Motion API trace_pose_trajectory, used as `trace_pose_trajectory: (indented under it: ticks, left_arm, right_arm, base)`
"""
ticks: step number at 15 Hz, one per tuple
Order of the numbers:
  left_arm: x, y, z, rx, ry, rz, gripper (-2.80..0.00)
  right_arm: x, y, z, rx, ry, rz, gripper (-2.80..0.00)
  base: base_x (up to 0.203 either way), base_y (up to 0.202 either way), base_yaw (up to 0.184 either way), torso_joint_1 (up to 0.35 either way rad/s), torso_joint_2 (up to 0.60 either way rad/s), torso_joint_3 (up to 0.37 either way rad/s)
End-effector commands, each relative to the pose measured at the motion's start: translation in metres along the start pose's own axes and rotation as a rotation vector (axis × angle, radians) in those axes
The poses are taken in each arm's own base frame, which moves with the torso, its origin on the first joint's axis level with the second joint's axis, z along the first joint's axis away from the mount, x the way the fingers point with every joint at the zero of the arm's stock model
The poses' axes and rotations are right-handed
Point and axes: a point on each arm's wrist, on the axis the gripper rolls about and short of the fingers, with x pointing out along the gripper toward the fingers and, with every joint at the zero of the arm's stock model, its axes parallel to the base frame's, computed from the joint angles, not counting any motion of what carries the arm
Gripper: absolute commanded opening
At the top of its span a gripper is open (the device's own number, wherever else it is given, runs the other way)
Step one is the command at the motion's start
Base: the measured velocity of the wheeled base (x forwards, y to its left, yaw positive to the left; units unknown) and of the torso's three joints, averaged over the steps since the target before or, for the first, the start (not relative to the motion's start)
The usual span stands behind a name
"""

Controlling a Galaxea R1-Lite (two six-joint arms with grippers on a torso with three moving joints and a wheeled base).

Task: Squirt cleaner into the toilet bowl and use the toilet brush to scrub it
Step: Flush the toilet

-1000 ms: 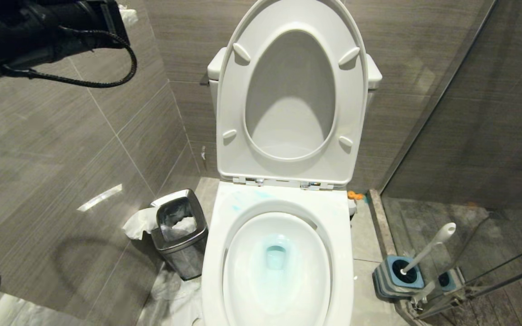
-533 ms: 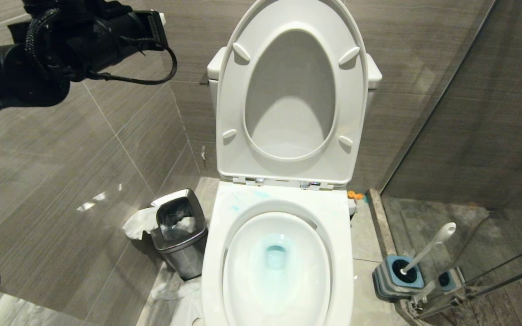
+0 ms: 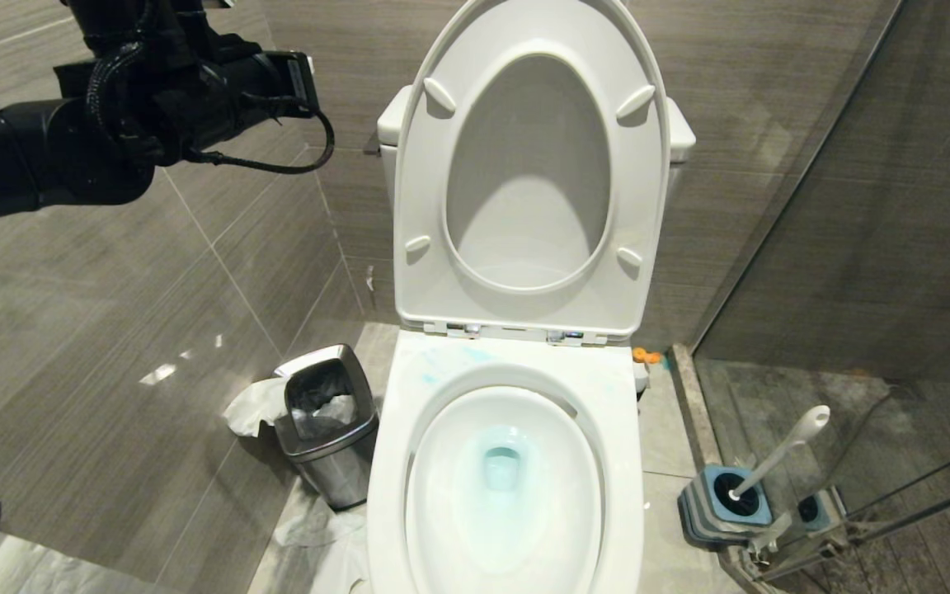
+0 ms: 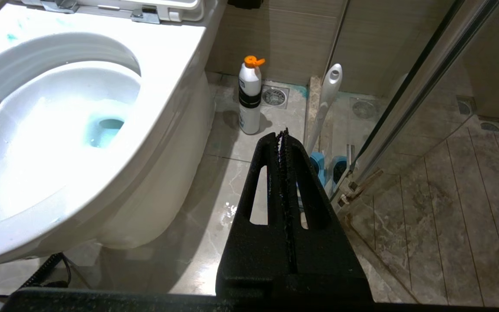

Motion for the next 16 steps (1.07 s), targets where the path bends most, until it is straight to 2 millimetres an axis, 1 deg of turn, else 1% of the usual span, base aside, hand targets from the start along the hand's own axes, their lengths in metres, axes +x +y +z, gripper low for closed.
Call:
trace_pose_trajectory:
  ticks: [1, 4, 6, 11, 16]
  left_arm:
    - [-0.004, 0.001, 0.007, 0.002, -0.019, 0.014, -2.80]
    - [0.000, 0.002, 0.013, 0.006, -0.137, 0.051, -2.80]
    - [0.000, 0.001, 0.014, 0.007, -0.148, 0.063, -2.80]
    - [-0.001, 0.001, 0.018, 0.007, -0.175, 0.065, -2.80]
    - [-0.007, -0.001, 0.031, 0.007, -0.241, 0.082, -2.80]
  right_arm:
    - [0.000, 0.000, 0.000, 0.000, 0.001, 0.000, -2.80]
    - [0.000, 0.000, 0.000, 0.000, 0.002, 0.000, -2.80]
    - [0.000, 0.000, 0.000, 0.000, 0.002, 0.000, -2.80]
    - [0.000, 0.000, 0.000, 0.000, 0.001, 0.000, -2.80]
    - [0.000, 0.000, 0.000, 0.000, 0.002, 0.000, -2.80]
  base:
    - [0.000, 0.000, 0.000, 0.000, 0.00, 0.000]
    - [0.000, 0.000, 0.000, 0.000, 0.00, 0.000]
    - [0.000, 0.000, 0.000, 0.000, 0.01, -0.075]
    - [0.000, 0.000, 0.000, 0.001, 0.00, -0.179]
    - [0.000, 0.000, 0.000, 0.002, 0.00, -0.201]
